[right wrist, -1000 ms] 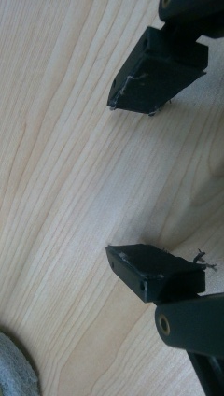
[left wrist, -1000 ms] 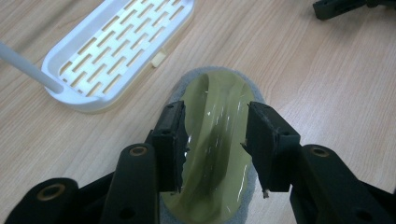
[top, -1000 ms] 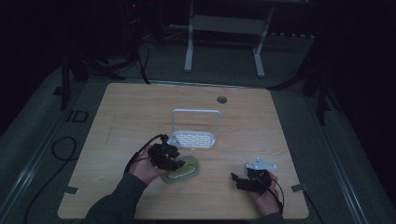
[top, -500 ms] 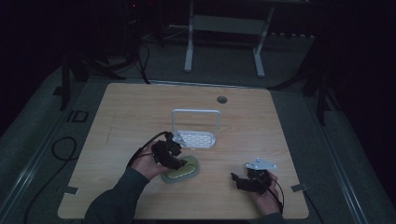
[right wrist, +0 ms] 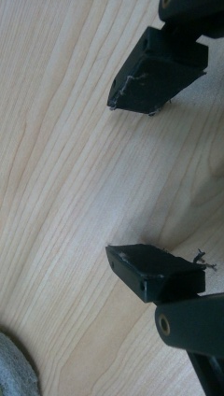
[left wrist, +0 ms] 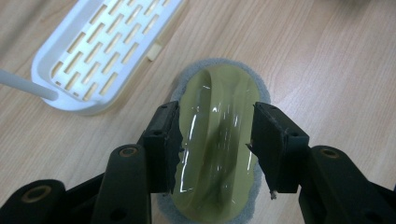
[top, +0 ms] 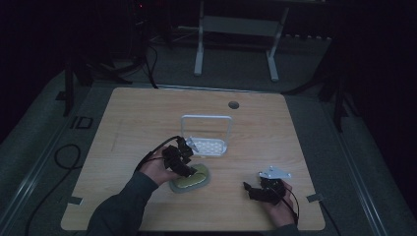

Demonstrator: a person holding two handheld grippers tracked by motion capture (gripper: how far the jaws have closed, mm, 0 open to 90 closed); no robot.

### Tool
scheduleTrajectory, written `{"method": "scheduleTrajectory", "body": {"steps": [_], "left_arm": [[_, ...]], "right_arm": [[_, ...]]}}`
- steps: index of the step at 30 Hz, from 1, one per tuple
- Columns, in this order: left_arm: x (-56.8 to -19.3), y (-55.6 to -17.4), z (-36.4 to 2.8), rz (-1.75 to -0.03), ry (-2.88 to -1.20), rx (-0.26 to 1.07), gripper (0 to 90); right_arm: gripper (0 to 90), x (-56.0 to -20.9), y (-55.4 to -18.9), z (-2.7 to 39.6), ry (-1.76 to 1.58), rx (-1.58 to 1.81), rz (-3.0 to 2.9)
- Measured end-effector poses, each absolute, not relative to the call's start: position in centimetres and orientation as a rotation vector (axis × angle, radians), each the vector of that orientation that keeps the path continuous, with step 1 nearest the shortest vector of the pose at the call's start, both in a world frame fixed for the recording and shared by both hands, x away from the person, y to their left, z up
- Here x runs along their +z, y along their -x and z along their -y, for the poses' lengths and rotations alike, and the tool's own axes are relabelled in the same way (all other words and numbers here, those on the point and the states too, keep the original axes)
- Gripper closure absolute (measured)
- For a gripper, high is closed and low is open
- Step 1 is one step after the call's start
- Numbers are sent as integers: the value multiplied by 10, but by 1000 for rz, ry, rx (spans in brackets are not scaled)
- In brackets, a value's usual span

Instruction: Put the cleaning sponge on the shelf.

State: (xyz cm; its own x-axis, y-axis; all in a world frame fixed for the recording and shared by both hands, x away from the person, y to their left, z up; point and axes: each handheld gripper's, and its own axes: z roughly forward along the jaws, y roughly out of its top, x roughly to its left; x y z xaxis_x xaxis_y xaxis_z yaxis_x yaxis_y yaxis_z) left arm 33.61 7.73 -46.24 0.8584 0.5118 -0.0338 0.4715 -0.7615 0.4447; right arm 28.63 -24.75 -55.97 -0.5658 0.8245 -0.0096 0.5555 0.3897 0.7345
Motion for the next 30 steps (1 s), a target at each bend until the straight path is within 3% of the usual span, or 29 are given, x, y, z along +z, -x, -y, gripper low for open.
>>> {"method": "scheduleTrajectory", "body": {"steps": [30], "left_arm": [[-467, -349, -58, -673, -2775, 40, 562]], "right_arm": [[237, -560, -286, 247, -1195, 991, -2280]]}}
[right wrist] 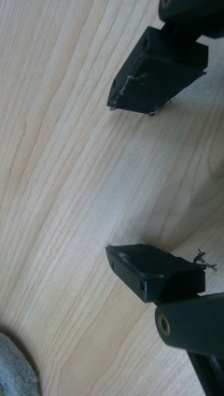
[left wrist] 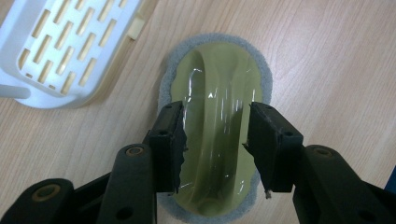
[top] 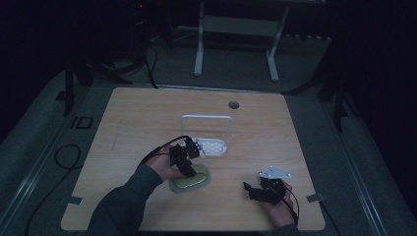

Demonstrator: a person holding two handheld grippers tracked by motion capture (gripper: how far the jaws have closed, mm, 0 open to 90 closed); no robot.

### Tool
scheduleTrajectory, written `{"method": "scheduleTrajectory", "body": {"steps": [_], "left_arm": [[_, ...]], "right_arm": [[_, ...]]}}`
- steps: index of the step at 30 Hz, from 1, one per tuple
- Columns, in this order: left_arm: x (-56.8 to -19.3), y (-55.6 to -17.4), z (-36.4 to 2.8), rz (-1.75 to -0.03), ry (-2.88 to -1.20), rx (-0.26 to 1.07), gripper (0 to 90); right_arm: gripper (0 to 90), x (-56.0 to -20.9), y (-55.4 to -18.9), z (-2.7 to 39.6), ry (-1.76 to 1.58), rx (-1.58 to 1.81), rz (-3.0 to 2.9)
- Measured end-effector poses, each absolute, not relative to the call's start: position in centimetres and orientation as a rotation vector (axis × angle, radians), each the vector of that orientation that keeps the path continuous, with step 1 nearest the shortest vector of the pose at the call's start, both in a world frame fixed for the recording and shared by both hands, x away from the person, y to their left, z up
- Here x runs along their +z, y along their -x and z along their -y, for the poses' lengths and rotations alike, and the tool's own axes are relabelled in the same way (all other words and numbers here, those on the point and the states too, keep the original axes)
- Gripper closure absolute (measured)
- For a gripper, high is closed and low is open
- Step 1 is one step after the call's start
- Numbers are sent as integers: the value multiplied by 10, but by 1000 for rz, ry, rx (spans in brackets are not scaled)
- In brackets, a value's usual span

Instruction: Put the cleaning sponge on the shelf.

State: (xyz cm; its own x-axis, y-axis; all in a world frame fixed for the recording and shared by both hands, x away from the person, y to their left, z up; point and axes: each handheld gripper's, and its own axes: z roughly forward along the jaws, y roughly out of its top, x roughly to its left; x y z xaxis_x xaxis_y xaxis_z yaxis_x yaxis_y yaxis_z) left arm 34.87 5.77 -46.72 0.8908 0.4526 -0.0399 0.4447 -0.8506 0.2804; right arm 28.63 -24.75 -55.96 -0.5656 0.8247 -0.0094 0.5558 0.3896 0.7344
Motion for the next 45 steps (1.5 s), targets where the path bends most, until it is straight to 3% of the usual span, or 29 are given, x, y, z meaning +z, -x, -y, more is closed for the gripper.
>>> {"method": "scheduleTrajectory", "body": {"steps": [45], "left_arm": [[-473, -361, -34, -569, -3002, -73, 701]], "right_arm": [[237, -560, -286, 247, -1198, 990, -2280]]}}
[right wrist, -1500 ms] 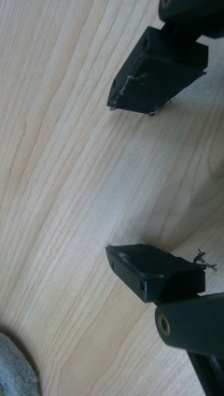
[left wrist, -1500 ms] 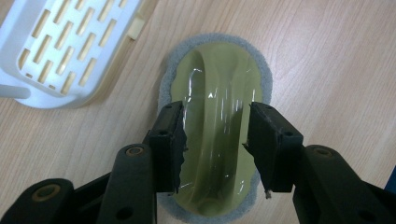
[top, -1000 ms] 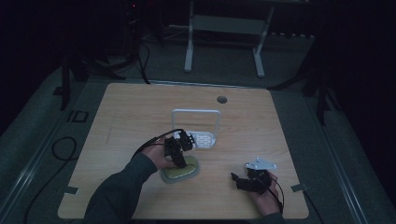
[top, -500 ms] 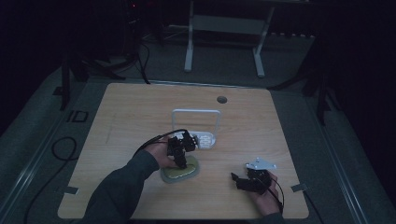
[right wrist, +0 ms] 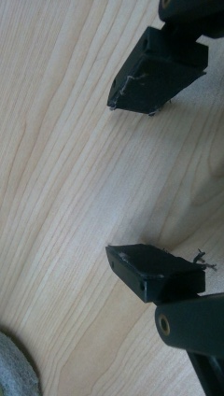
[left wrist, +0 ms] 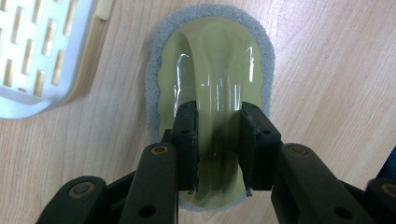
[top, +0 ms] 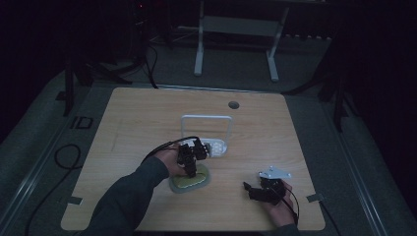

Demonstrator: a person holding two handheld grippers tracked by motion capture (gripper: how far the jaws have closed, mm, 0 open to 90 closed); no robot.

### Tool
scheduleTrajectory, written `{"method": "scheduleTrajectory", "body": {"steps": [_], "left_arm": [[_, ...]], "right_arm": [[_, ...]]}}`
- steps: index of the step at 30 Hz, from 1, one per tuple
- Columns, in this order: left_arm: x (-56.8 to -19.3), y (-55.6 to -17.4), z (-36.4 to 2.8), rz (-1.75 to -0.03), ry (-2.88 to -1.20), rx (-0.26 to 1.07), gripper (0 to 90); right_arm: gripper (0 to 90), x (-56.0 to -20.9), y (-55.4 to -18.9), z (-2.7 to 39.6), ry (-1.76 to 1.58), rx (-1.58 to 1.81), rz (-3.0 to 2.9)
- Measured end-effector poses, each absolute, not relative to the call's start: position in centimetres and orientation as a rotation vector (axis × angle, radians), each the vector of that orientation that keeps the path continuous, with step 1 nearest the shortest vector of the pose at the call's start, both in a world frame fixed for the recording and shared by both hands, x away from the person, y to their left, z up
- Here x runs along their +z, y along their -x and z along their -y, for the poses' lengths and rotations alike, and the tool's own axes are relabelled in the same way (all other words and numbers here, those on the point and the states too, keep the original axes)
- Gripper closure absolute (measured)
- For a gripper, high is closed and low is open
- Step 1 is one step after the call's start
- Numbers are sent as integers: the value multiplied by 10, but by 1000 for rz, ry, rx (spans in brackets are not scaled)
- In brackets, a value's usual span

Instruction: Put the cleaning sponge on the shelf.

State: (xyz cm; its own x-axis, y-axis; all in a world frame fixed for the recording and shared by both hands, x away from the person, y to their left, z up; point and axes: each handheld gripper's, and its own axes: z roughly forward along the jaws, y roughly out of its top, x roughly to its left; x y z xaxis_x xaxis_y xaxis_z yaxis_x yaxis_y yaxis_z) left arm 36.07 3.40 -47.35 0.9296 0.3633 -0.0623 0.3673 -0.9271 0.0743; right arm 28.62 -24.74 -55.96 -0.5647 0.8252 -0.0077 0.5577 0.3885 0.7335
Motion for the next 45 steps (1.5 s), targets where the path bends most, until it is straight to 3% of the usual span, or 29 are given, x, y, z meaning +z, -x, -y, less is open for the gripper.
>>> {"method": "scheduleTrajectory", "body": {"steps": [17, 45], "left_arm": [[-464, -365, -41, -554, -2969, -29, 715], [-447, -368, -35, -386, -2937, 214, 715]], "right_arm": [[237, -560, -286, 247, -1198, 991, -2280], [237, -560, -286, 247, -1198, 991, -2279]]}}
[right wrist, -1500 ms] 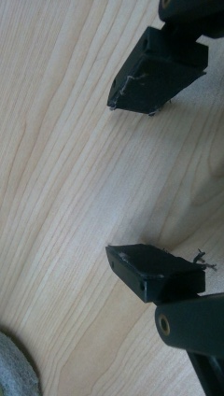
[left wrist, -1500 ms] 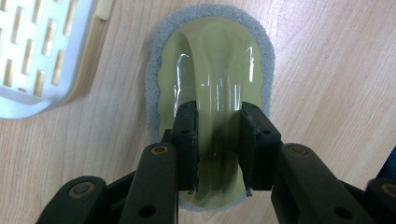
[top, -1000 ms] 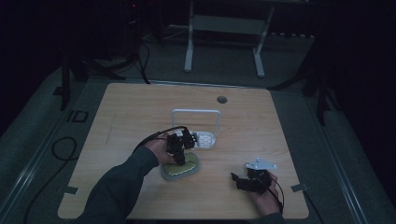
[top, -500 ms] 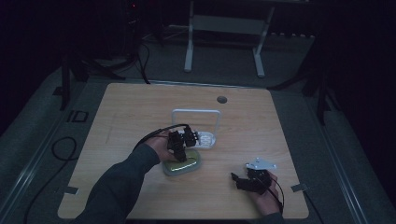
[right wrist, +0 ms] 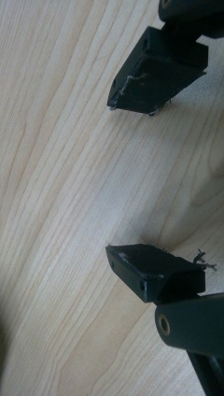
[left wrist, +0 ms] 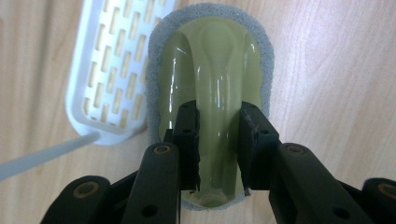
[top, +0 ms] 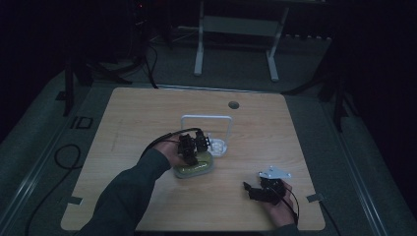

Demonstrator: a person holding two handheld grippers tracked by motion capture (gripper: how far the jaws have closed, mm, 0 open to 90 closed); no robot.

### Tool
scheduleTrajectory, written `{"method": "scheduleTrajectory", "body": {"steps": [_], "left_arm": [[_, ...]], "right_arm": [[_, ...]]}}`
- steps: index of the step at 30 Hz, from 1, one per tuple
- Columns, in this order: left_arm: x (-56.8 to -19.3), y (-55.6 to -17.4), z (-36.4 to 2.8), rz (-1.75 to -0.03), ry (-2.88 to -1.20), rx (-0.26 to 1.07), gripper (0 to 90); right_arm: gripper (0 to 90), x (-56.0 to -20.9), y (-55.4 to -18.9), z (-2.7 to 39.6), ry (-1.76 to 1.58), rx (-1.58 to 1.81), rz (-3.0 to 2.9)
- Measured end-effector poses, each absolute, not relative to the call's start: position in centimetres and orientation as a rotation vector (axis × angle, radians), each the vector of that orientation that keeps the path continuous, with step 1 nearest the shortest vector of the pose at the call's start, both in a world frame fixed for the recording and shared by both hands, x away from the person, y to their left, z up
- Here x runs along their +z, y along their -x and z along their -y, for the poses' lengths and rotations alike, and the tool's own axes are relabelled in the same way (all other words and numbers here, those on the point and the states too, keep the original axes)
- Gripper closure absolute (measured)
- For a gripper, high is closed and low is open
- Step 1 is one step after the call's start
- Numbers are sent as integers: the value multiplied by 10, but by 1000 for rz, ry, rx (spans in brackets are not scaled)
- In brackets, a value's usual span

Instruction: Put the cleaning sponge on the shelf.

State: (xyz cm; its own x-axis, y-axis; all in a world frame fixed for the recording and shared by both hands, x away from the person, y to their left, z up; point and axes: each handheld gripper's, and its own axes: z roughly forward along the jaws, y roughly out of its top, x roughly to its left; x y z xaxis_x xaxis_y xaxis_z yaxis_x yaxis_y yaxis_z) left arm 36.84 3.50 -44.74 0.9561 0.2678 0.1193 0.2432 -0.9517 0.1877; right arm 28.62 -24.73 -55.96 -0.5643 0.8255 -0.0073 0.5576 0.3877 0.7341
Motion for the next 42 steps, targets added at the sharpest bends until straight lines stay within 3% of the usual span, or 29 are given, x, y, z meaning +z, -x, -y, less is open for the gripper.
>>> {"method": "scheduleTrajectory", "body": {"steps": [19, 42], "left_arm": [[-449, -379, -38, -271, -2901, 354, 715], [-442, -382, -26, -183, -2882, 393, 716]], "right_arm": [[237, -560, -286, 247, -1200, 992, -2279], [237, -560, -286, 247, -1200, 992, -2279]]}}
